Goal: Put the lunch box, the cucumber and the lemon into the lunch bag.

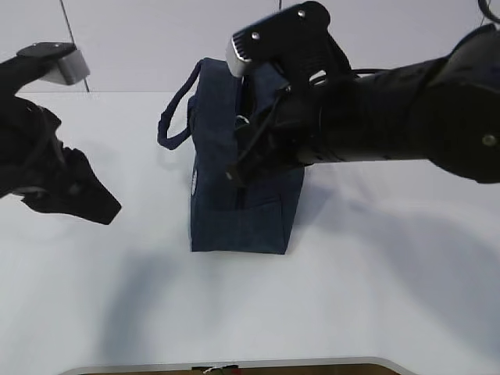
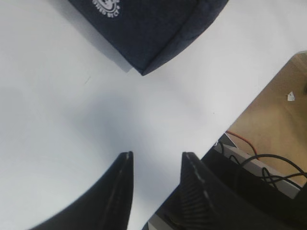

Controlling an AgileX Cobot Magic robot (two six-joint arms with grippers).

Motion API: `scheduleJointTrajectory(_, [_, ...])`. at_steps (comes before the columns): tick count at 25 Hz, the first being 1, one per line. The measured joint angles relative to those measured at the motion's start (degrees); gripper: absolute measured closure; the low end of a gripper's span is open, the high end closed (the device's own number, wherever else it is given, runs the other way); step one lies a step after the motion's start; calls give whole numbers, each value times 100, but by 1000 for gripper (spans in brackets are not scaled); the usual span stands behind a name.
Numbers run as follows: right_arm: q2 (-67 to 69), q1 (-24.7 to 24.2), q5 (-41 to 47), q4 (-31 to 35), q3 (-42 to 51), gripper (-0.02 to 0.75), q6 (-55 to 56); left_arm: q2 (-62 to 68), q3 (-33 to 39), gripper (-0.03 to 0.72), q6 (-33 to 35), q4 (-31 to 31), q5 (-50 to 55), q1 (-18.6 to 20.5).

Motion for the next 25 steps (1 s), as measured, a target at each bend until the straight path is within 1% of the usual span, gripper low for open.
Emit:
scheduleJointTrajectory(5, [84, 0, 661, 11, -487, 733, 0, 0, 367, 449, 55, -59, -882, -447])
scheduleJointTrajectory(12, [84, 0, 1504, 317, -952, 733, 0, 0, 403, 447, 70, -195, -2019, -1174])
scheduleJointTrajectory(15, [92, 0, 1687, 475, -1065, 733, 0, 113, 403, 403, 79, -273, -2289, -1439])
scheduleJointTrajectory(17, [92, 0, 1747, 549, -1079, 733, 0, 262, 406, 364, 79, -308, -2460, -1554])
scheduleJointTrajectory(19, [92, 0, 1796, 600, -1089, 733, 0, 448, 406, 343, 79, -331, -2658, -1612])
scheduleJointTrajectory(25, [92, 0, 1868, 734, -1089, 733, 0, 939, 406, 334, 79, -370, -3188, -1626])
